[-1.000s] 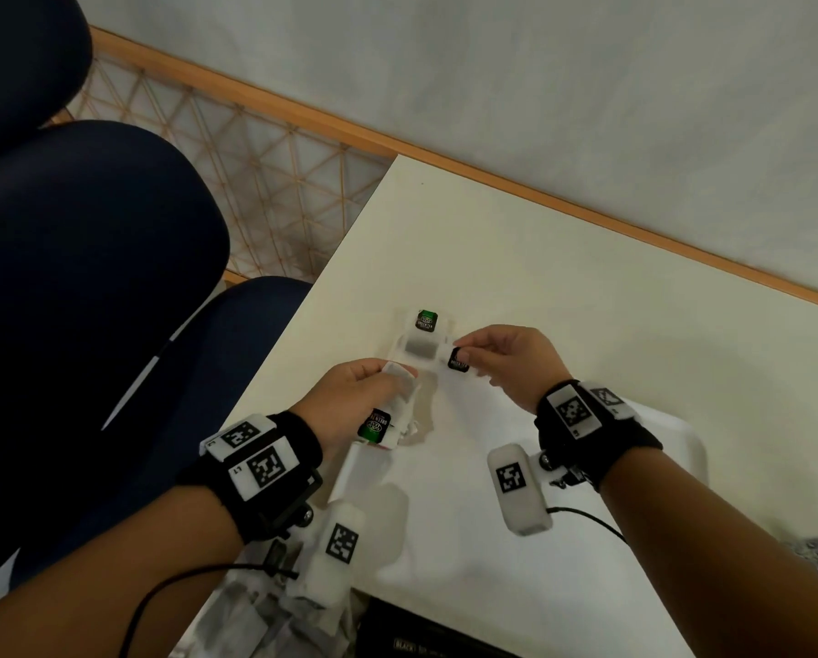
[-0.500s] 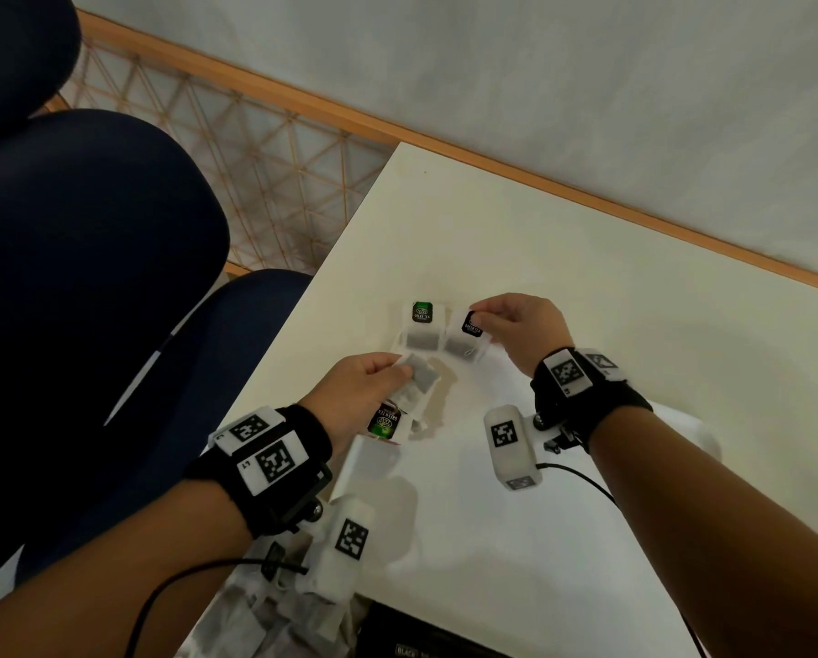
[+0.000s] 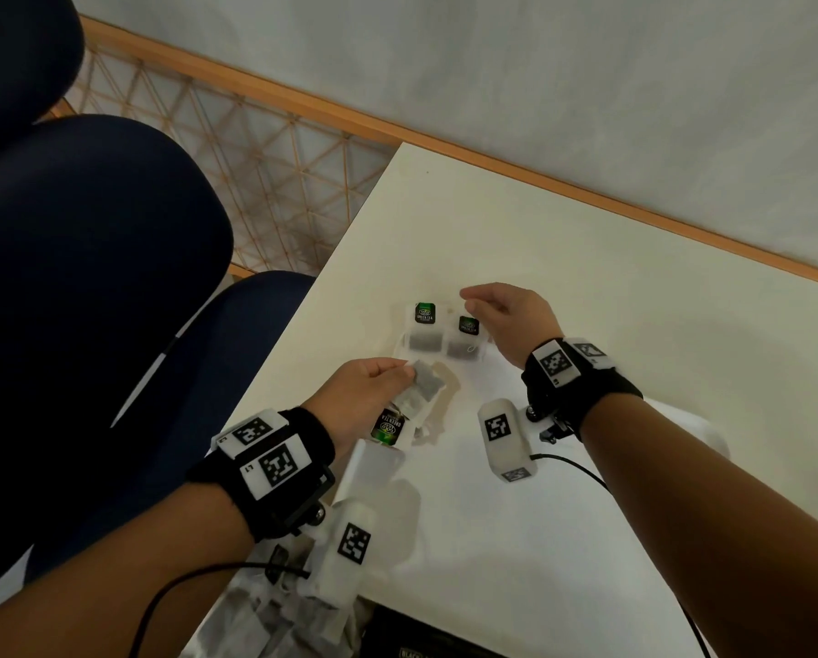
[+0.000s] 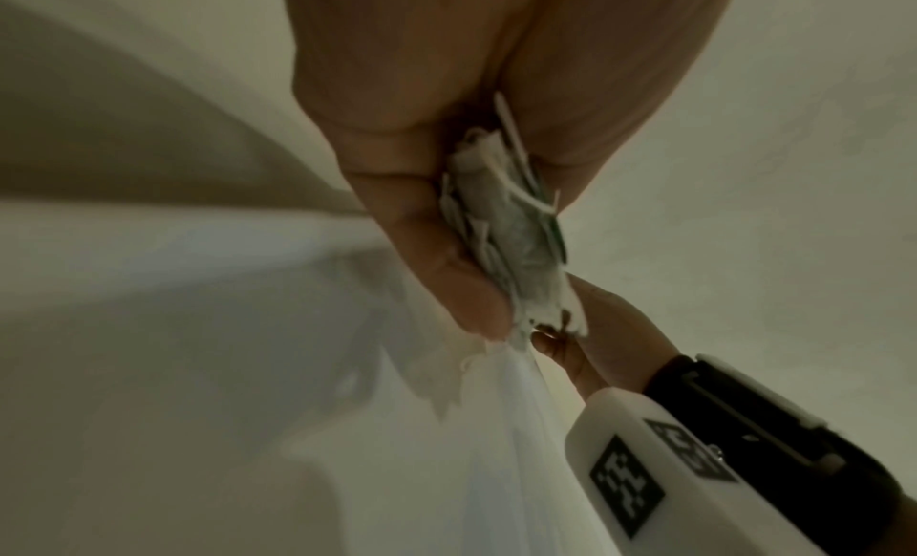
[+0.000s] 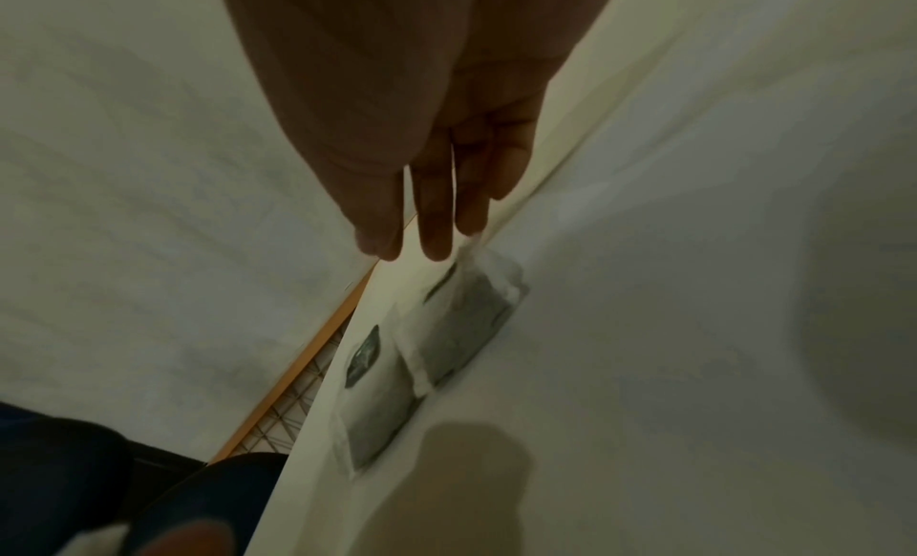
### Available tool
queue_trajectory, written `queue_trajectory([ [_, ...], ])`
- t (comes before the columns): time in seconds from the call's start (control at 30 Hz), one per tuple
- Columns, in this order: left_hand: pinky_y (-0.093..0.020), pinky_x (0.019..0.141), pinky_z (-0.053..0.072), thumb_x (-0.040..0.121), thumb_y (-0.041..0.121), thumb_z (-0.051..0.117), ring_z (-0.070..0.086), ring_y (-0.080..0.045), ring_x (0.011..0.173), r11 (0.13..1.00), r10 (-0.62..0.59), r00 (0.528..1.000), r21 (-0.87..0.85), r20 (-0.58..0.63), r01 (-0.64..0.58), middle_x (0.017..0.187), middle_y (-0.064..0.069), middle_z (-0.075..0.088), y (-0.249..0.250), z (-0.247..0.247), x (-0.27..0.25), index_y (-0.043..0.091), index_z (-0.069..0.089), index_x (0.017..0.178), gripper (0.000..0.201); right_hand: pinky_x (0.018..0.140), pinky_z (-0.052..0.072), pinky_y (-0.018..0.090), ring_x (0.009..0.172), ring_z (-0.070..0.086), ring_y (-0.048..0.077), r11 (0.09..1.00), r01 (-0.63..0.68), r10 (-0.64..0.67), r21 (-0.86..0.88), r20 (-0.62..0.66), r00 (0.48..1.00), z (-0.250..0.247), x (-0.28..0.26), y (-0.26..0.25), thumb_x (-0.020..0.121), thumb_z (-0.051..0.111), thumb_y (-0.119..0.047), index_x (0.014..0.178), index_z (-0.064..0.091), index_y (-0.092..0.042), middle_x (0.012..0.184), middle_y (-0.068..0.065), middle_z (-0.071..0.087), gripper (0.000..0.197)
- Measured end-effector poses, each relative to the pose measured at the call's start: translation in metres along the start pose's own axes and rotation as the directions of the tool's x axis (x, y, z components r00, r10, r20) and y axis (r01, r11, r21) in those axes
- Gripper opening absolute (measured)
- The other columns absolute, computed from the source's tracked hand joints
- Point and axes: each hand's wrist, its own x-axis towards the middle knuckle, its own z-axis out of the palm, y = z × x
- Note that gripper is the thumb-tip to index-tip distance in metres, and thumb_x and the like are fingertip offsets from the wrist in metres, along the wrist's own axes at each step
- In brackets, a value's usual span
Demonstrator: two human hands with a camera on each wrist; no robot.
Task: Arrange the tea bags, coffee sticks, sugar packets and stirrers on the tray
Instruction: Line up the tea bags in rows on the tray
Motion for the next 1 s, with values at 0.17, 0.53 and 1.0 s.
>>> queue_trajectory([
  [0.17,-0.044,0.079,0.054,0.095,0.019,0.055,0.065,-0.033,0.08,1.0,-0.002,1.0,-0.013,-0.005,0.002,0.097,-0.024,0.069,0.0,-0.001,-0.001,0.002,0.069,0.103,0.023,0.071,0.045,0.016,0.079,0.06,0.001,1.0,0.005,-0.003,-0.026,0.076,0.997,0.011,0.011,-0.011,0.091,0.057,-0.033,0.113,0.064,-0.028,0.096,-0.01,0.065,0.023],
  [0.53,-0.041,0.078,0.054,0.094,0.018,0.057,0.065,-0.028,0.077,1.0,0.002,0.999,-0.019,-0.051,-0.003,0.093,-0.02,0.07,0.0,-0.005,0.001,0.004,0.069,0.099,0.02,0.084,0.052,0.034,0.084,0.061,0.015,0.998,-0.068,0.068,0.004,0.072,0.995,0.018,0.021,-0.015,0.086,0.065,-0.024,0.107,0.064,-0.03,0.091,-0.001,0.066,0.022],
  [1.0,-0.04,0.068,0.054,0.093,0.028,0.059,0.064,-0.033,0.077,0.997,-0.004,0.997,-0.078,-0.083,-0.003,0.094,-0.026,0.068,0.006,0.007,-0.003,0.0,0.066,0.103,0.031,0.066,0.047,0.023,0.062,0.057,0.006,0.96,-0.046,-0.038,0.276,0.293,0.955,0.013,-0.061,-0.028,0.081,0.074,-0.014,0.093,0.066,-0.025,0.064,-0.011,0.064,0.018],
])
